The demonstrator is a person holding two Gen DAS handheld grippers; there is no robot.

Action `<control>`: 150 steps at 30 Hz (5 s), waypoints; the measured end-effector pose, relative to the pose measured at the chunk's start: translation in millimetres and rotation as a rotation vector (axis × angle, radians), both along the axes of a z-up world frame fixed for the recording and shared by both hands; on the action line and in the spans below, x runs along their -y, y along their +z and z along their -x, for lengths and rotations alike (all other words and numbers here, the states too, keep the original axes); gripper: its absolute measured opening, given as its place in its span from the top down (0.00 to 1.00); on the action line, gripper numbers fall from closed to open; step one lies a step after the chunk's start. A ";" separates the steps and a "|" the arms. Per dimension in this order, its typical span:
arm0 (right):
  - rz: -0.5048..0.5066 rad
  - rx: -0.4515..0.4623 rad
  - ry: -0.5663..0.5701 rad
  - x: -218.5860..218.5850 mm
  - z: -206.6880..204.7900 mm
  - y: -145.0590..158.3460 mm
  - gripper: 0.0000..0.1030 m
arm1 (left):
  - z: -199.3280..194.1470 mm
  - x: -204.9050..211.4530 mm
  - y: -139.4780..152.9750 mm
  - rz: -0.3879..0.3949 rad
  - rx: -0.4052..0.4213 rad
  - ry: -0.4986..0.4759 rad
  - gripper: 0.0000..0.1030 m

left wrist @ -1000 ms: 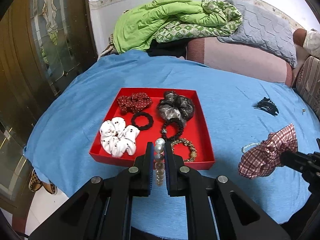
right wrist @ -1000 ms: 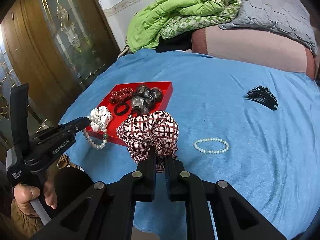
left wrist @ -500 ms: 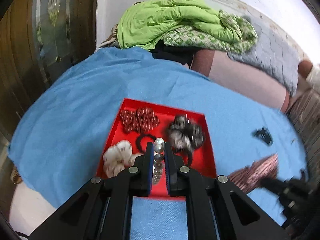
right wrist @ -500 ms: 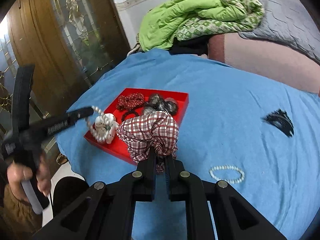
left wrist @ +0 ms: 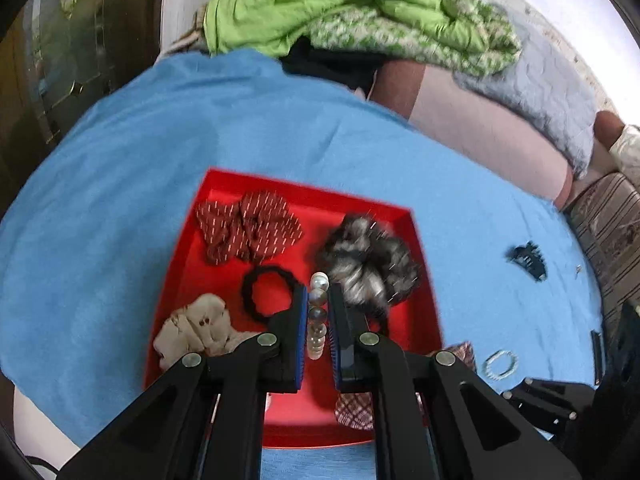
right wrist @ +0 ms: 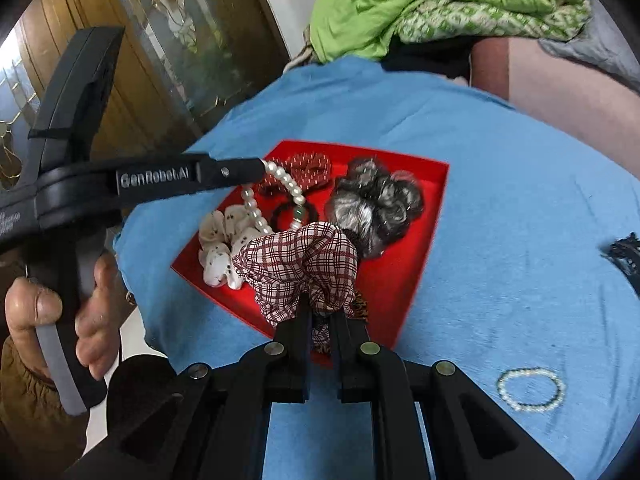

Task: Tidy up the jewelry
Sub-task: 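Open the left tool to drop the pearls in the tray while the right tool releases the scrunchie, then move both open tools to the pale bead bracelet and black claw clip, then close the left tool on the pale bead bracelet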

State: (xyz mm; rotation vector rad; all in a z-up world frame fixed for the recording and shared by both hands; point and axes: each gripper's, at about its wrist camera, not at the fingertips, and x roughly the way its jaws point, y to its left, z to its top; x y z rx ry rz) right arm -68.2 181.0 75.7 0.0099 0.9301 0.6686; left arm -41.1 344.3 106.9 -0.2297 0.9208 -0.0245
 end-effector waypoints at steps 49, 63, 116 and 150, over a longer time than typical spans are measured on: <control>-0.059 0.069 -0.078 64.3 44.8 20.0 0.42 | 108.9 39.7 36.9 -0.308 0.084 0.216 0.42; -0.118 0.062 -0.196 132.8 65.8 19.4 0.39 | 135.4 83.6 47.0 -0.378 0.101 0.179 0.41; -0.116 -0.096 -0.558 332.8 56.4 -60.5 0.36 | 15.4 277.4 -82.0 -0.328 -0.079 -0.391 0.65; 0.025 -0.013 -0.524 305.1 33.7 -62.6 0.17 | -52.6 283.2 -97.8 -0.286 0.020 -0.399 0.58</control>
